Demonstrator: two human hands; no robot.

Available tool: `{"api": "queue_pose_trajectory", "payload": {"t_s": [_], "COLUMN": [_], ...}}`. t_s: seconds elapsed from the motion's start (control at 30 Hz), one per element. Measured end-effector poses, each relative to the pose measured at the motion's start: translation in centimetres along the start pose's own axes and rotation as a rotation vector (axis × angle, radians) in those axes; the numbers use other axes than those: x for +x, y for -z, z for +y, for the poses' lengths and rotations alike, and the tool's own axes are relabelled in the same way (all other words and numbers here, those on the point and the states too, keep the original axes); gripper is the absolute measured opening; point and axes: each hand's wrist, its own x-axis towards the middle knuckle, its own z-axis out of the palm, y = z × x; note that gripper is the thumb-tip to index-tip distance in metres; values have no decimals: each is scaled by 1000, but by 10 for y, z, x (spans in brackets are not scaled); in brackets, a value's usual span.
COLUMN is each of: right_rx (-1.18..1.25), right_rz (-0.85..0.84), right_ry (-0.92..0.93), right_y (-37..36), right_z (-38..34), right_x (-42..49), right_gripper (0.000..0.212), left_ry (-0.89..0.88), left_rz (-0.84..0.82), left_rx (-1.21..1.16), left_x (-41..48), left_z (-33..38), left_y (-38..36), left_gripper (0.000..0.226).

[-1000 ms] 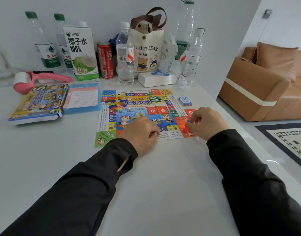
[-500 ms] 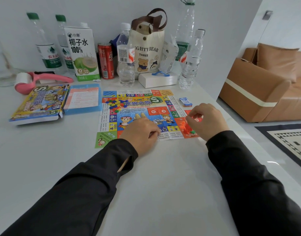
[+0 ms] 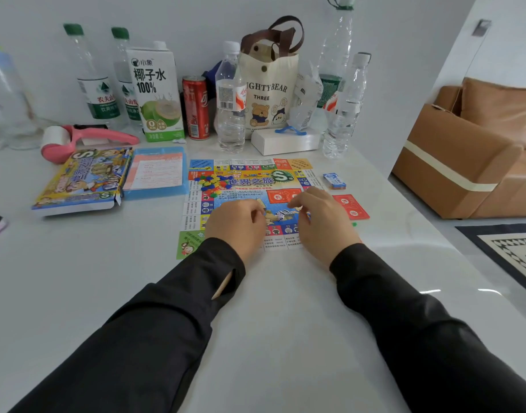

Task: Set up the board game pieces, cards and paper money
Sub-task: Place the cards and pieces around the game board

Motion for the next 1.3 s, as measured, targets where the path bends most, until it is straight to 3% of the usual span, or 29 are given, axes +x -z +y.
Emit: {"api": "queue_pose_trajectory", "payload": {"t_s": [0.17, 0.43, 0.6, 0.7, 0.83, 0.97, 1.13, 1.3], "right_rx": [-82, -156, -144, -65, 60, -34, -174, -93], "right_rz": [-195, -209, -132, 62, 228, 129, -124, -56], "right_ry": [-26, -12, 1, -12, -183, -366, -575, -606], "right_y": [-16, -22, -12, 4, 30, 44, 52, 60], "right_z": [-6, -6, -5, -2, 19, 39, 52, 56], "right_x": [8, 13, 10, 5, -3, -7, -10, -12], "right_gripper": [34, 27, 25, 22, 16, 16, 14, 14], "left_ry": [55, 77, 23, 27, -100, -221, -219, -213], "left_rz": [37, 54, -16, -60, -157, -220, -213, -214], "left_rx": [-97, -155, -206, -222, -142, -13, -20, -16], "left_x": [3, 6, 5, 4, -3, -7, -7, -5], "left_z": [-5, -8, -6, -3, 2, 4, 2, 0], "left_y": [0, -2, -2, -1, 2, -2, -4, -7], "left_gripper": [22, 21, 20, 19, 22, 24, 24, 25]}}
